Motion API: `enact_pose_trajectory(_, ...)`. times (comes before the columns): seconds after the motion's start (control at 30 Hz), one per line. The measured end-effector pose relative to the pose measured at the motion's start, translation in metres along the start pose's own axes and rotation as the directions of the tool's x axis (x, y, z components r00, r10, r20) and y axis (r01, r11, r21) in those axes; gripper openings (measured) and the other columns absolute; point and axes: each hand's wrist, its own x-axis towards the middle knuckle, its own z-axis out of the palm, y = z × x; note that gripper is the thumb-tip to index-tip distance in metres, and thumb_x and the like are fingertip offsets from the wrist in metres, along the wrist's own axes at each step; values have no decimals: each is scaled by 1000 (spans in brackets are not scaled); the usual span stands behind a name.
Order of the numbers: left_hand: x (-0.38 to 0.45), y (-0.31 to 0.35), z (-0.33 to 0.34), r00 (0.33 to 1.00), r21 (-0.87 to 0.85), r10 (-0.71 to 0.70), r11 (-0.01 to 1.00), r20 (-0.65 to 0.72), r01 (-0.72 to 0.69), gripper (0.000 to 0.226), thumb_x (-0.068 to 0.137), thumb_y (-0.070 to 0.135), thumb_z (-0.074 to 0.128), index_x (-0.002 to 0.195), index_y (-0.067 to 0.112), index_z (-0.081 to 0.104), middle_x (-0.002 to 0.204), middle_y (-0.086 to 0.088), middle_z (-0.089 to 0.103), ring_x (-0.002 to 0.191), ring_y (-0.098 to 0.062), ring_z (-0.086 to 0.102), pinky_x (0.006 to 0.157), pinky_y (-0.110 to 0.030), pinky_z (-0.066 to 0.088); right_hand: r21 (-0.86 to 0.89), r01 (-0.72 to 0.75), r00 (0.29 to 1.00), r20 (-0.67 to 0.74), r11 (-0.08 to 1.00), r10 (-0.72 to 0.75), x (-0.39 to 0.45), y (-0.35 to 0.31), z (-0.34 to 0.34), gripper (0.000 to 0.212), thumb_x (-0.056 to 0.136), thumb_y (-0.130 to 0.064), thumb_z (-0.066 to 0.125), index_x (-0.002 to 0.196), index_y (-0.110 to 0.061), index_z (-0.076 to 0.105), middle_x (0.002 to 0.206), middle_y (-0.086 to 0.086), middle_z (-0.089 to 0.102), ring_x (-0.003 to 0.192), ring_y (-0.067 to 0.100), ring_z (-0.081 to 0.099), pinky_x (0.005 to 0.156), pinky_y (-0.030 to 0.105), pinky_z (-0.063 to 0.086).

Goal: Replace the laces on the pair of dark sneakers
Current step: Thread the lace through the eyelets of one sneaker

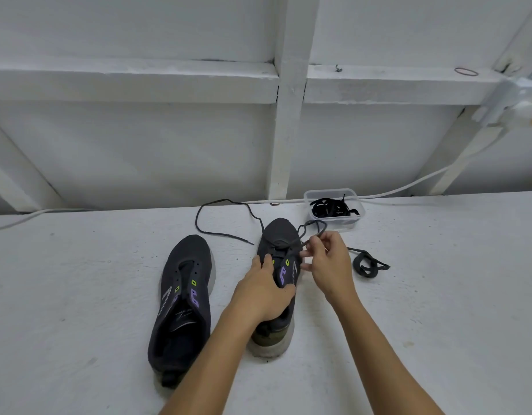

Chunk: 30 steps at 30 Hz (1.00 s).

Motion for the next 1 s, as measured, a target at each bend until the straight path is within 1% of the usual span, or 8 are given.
enact_pose_trajectory(0.07, 0, 0, 0, 1000, 0, 0, 1000, -4, 0, 90, 96, 52, 52, 161, 20, -2, 169, 2, -3, 151, -27, 22, 120, -41, 28, -26, -12, 999, 49, 1000, 13, -2, 1, -1, 12, 97, -26, 65, 95, -14, 61, 92, 9, 69, 73, 13, 71, 61, 38, 63)
enact_pose_trajectory(0.17, 0, 0, 0, 1000, 9, -2, 1000, -6, 2, 91, 95, 52, 52, 161, 20, -2, 169, -1, -5, 152, -27, 20, 120, -39, 25, -220, -11, 973, 223, 975, 61, -7, 4, -1, 15, 88, -30, 77, 89, -17, 70, 87, 5, 71, 72, 21, 69, 68, 44, 63)
enact_pose_trajectory(0.27, 0, -1, 0, 1000, 1, 2, 1000, -11, -2, 92, 95, 52, 53, 161, 19, -2, 169, -1, -3, 152, -27, 20, 120, -38, 26, -278, 79, 969, 246, 957, -9, -6, 4, 0, 10, 96, -21, 64, 88, -16, 65, 86, 4, 70, 78, 31, 68, 73, 48, 61)
enact_pose_trajectory(0.43, -1, 0, -1, 1000, -2, 9, 1000, -9, -9, 91, 95, 52, 53, 161, 20, -1, 169, 2, 0, 151, -25, 22, 120, -41, 29, 13, -92, 990, 112, 996, 90, 1, 0, -1, 13, 107, -21, 42, 100, -12, 49, 90, 5, 65, 70, 10, 68, 57, 28, 57)
enact_pose_trajectory(0.57, -1, 1, -1, 1000, -5, 12, 1000, -6, -12, 90, 96, 51, 53, 161, 19, -1, 169, 1, -1, 152, -25, 20, 121, -41, 27, 231, -281, 959, 97, 932, 265, -1, 2, -4, 13, 108, -20, 42, 104, -13, 52, 98, 8, 66, 78, 15, 74, 61, 33, 60)
enact_pose_trajectory(0.73, -2, 2, -1, 1000, 7, 6, 1000, -4, -6, 90, 97, 51, 52, 161, 19, -2, 169, 1, -3, 152, -26, 20, 121, -40, 27, 296, -346, 937, 149, 890, 315, -3, 0, -4, 16, 107, -21, 48, 104, -11, 59, 95, 8, 69, 81, 21, 72, 60, 34, 59)
enact_pose_trajectory(0.87, -2, 1, -1, 1000, 14, 3, 1000, -8, -3, 91, 96, 52, 53, 161, 19, -2, 169, 0, -3, 152, -26, 19, 120, -39, 27, 61, -198, 956, 234, 978, 179, -6, 1, -4, 4, 92, -16, 72, 92, -14, 75, 98, 3, 74, 82, 16, 71, 65, 31, 60)
enact_pose_trajectory(1.0, -1, 1, -2, 1000, 9, -1, 1000, -5, 1, 91, 95, 52, 53, 161, 20, -2, 169, -1, -2, 151, -27, 22, 120, -39, 28, -222, 47, 984, 180, 974, -6, -7, 4, 3, 9, 94, -17, 70, 87, -13, 74, 91, -1, 75, 83, 20, 71, 73, 38, 60)
